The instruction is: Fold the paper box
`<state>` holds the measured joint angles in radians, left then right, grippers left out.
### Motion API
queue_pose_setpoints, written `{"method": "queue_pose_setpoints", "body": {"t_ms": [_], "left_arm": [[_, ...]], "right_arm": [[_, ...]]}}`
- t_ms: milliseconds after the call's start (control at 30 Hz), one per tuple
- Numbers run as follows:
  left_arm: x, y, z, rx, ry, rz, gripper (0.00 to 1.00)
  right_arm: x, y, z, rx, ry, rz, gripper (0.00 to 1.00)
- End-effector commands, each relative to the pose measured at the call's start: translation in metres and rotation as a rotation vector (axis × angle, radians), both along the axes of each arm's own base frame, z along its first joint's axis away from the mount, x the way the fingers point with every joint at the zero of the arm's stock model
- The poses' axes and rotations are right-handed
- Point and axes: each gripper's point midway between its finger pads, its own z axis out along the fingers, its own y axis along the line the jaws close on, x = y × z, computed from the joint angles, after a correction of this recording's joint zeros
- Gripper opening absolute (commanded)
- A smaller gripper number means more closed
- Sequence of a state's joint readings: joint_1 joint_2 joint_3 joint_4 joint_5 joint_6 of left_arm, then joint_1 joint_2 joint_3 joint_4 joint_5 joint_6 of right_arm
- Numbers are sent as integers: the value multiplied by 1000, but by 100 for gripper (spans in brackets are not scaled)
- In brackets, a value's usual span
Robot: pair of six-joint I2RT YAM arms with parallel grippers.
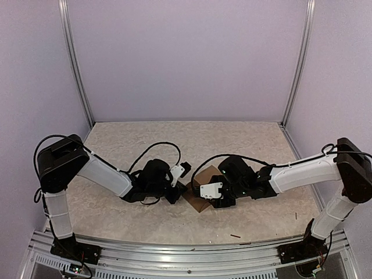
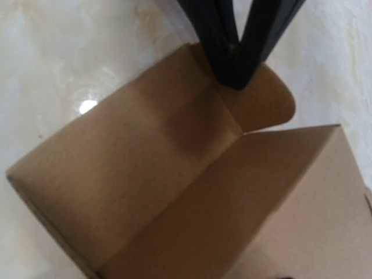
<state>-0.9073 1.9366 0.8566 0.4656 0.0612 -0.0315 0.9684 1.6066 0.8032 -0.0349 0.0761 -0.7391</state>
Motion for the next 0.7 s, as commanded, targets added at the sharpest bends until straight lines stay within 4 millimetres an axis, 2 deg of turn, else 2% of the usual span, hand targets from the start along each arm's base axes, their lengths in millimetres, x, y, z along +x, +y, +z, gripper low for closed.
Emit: {"method": "queue_pose_setpoints", "body": {"t_ms": [0,667], "left_arm": [[-5,-13,16,-9,-43,-36,0],[-3,-28,25,73,-39,-94,0]], "right_arm": [[-25,-20,-42,-133,124,24,66],[-28,-22,-46,-148,124,52,65]]}}
